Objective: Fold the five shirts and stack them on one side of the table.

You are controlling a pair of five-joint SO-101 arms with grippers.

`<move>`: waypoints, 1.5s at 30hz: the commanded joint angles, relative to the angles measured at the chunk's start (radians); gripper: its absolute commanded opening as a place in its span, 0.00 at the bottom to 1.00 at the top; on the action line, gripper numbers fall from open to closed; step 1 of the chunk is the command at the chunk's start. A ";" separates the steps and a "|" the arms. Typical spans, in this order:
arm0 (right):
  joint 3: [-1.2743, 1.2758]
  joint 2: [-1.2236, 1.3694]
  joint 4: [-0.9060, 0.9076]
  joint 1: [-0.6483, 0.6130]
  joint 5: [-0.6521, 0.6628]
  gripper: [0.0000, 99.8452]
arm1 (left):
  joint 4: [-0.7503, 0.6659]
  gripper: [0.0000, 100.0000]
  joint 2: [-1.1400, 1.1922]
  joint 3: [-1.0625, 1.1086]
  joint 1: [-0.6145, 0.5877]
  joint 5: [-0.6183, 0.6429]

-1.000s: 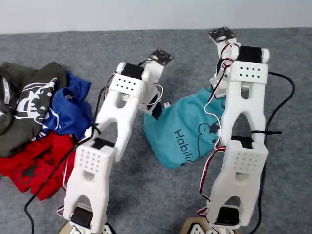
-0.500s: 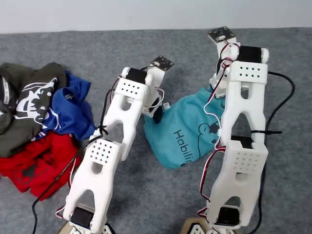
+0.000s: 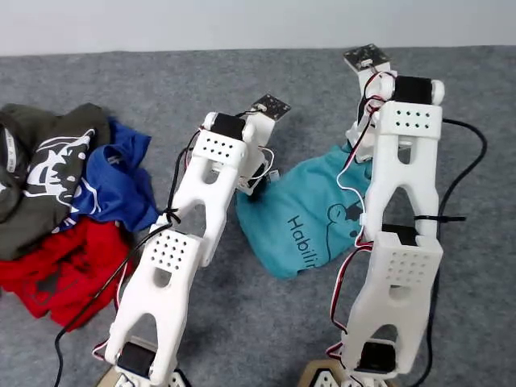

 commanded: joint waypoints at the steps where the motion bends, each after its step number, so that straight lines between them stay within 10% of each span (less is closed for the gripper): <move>1: -0.005 -0.082 0.036 -0.013 0.008 0.01 | 0.026 0.11 -0.018 -0.047 0.005 -0.008; 16: -0.005 -0.090 0.038 -0.005 0.009 0.01 | 0.028 0.00 -0.118 -0.079 0.003 -0.008; 45: -0.178 -0.625 0.036 0.033 0.008 0.01 | 0.000 0.00 -1.017 -0.074 -0.110 -0.008</move>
